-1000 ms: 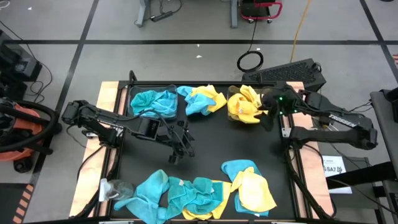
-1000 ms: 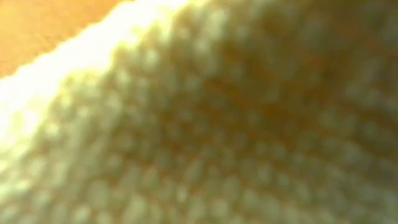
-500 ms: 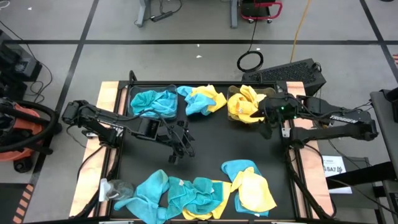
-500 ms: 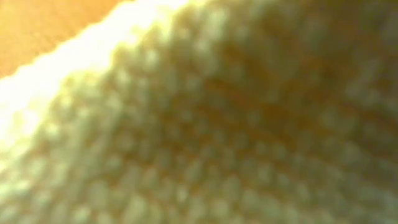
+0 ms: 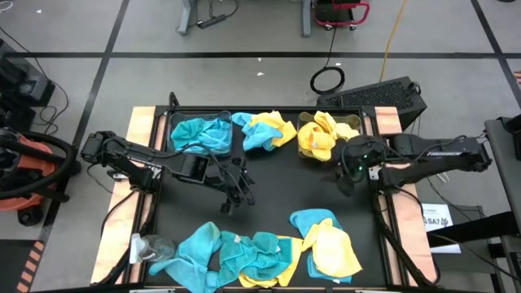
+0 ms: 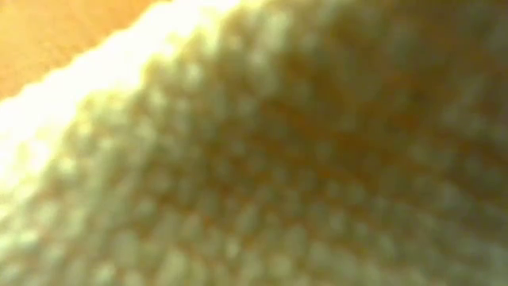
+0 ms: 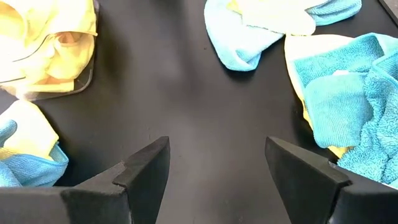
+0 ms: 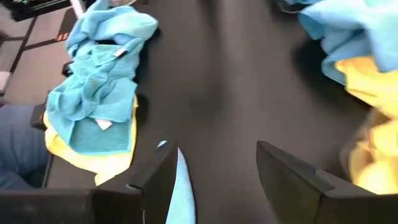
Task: Sort microfiber towel by color & place in baskets
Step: Put the blue microfiber cloth into the left transparent bin
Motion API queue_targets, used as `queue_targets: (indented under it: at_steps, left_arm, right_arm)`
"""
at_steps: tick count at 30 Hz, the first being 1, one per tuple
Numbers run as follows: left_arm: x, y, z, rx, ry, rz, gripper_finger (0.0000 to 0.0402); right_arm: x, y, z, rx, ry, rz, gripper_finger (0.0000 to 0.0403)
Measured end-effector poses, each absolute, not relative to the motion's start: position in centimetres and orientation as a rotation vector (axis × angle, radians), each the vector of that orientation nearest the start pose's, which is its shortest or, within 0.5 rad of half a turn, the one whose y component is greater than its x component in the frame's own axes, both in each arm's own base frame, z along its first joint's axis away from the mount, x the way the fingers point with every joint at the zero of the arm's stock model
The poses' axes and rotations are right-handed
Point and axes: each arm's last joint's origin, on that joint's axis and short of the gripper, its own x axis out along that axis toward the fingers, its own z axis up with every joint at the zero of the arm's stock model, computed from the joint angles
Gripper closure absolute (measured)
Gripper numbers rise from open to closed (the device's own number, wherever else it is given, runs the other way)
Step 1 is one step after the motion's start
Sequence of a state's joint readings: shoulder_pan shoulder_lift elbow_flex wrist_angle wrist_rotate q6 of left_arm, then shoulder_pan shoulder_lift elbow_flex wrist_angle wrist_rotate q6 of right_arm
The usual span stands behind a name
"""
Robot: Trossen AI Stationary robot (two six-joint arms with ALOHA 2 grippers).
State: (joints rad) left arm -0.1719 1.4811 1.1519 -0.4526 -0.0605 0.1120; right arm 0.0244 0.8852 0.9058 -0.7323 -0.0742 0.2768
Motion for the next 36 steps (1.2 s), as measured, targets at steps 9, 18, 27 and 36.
queue_targets:
  at_steps: [9,18,27,36]
  left_arm:
    - [31.2,-5.2,27.6,0.197,0.771,-0.149,0.0132]
    - [31.2,-5.2,27.6,0.197,0.771,-0.149,0.0132]
    - [31.2,-5.2,27.6,0.197,0.771,-0.149,0.0132]
    - [31.2,-5.2,27.6,0.197,0.771,-0.149,0.0132]
  right_arm:
    - [19.4,2.5,29.7,0.246,0.773,0.078,0.0193]
    - [20.4,5.1,28.3,0.246,0.866,0.149,0.0193]
    - [20.4,8.3,27.1,0.271,0.957,0.217,0.0193]
    - [20.3,11.1,25.8,0.273,1.042,0.253,0.0193]
